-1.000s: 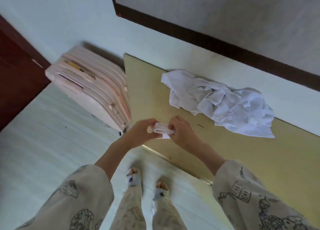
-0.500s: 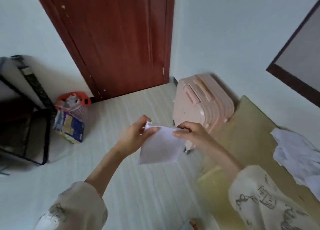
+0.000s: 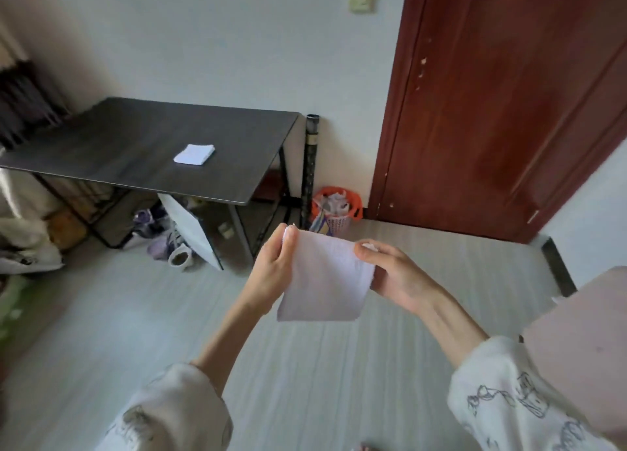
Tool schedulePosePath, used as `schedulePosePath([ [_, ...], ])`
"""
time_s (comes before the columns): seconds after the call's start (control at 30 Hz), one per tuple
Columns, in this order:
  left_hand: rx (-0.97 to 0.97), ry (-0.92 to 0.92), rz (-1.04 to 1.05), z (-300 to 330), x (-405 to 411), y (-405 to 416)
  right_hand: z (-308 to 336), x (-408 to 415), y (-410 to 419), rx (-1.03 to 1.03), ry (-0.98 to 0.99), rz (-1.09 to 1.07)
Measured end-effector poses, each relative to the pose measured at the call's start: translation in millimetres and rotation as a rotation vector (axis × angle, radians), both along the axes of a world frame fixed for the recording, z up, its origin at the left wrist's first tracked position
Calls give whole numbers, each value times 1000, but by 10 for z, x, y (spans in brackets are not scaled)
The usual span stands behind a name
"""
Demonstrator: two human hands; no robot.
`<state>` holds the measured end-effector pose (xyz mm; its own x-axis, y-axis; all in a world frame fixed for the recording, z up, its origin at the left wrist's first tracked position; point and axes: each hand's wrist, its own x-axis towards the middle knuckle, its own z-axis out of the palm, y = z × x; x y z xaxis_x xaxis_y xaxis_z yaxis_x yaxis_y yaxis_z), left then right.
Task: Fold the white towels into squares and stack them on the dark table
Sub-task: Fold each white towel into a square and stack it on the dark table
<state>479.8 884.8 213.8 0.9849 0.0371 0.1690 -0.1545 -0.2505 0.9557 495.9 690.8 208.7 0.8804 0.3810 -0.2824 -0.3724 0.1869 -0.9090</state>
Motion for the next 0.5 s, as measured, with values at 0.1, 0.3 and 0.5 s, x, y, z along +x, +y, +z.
schedulePosePath([
  [0.1, -125, 111, 63, -9, 317, 451, -106, 409, 453, 4, 78, 141],
  [0.3, -231, 280, 119, -99, 1206, 1169, -304, 1365, 1212, -48, 163, 250],
  [0.5, -225, 492, 27, -162, 2301, 1953, -250, 2620, 1798, -166, 88, 196],
])
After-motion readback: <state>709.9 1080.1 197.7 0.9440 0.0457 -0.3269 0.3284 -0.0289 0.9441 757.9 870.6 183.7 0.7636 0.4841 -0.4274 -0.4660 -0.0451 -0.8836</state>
